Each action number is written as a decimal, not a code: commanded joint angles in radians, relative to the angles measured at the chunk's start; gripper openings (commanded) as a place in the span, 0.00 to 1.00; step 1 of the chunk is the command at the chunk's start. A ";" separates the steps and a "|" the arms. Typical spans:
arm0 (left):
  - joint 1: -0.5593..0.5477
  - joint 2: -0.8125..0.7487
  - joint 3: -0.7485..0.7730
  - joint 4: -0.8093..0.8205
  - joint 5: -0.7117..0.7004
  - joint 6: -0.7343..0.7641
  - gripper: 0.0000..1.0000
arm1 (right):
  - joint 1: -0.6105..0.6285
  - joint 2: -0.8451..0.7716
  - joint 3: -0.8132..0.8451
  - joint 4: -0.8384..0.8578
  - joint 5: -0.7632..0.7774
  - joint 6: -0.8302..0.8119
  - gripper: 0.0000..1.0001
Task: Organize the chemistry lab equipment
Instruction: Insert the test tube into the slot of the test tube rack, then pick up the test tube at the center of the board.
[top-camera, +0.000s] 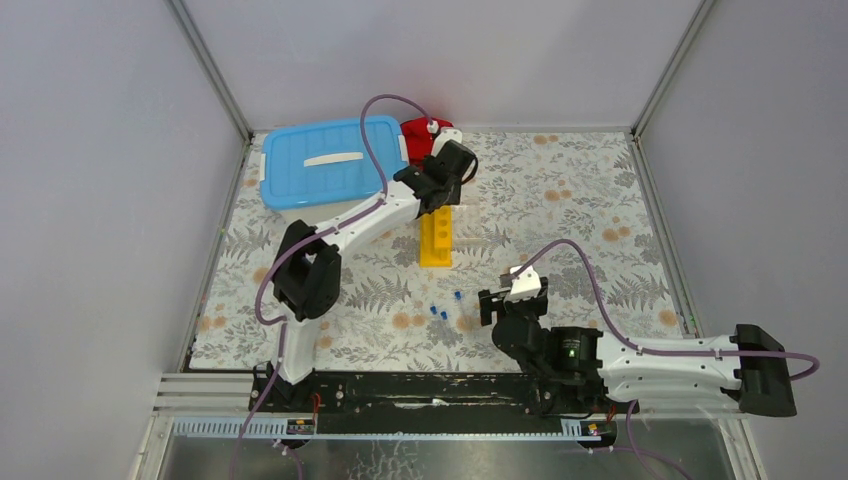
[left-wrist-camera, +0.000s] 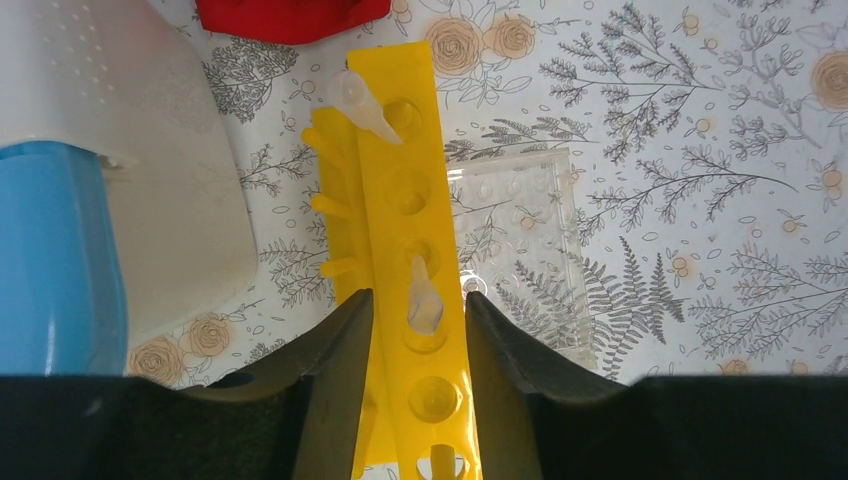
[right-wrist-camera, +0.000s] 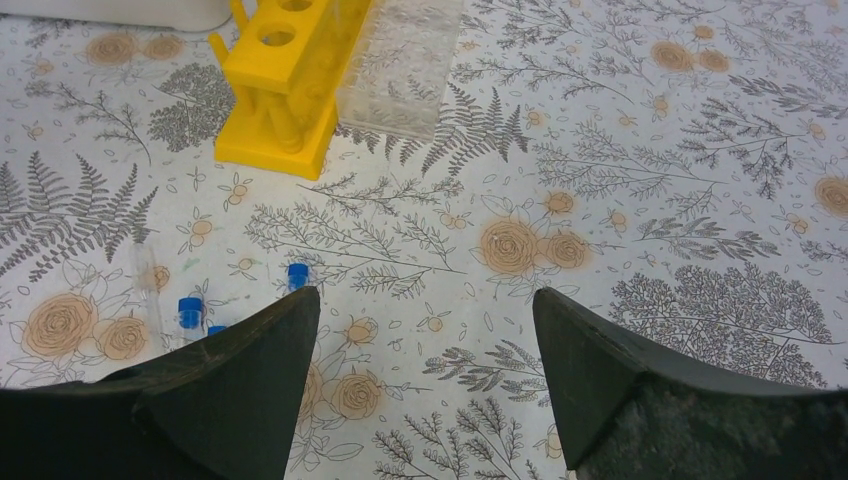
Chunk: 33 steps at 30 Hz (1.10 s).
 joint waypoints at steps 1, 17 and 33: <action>0.003 -0.092 -0.010 0.024 -0.023 -0.012 0.48 | -0.007 0.036 0.074 -0.015 -0.021 -0.013 0.86; -0.003 -0.592 -0.363 0.010 -0.071 -0.129 0.50 | -0.004 0.351 0.237 0.103 -0.463 -0.182 0.76; -0.003 -1.156 -0.857 -0.013 0.036 -0.406 0.51 | 0.022 0.572 0.292 0.203 -0.678 -0.151 0.65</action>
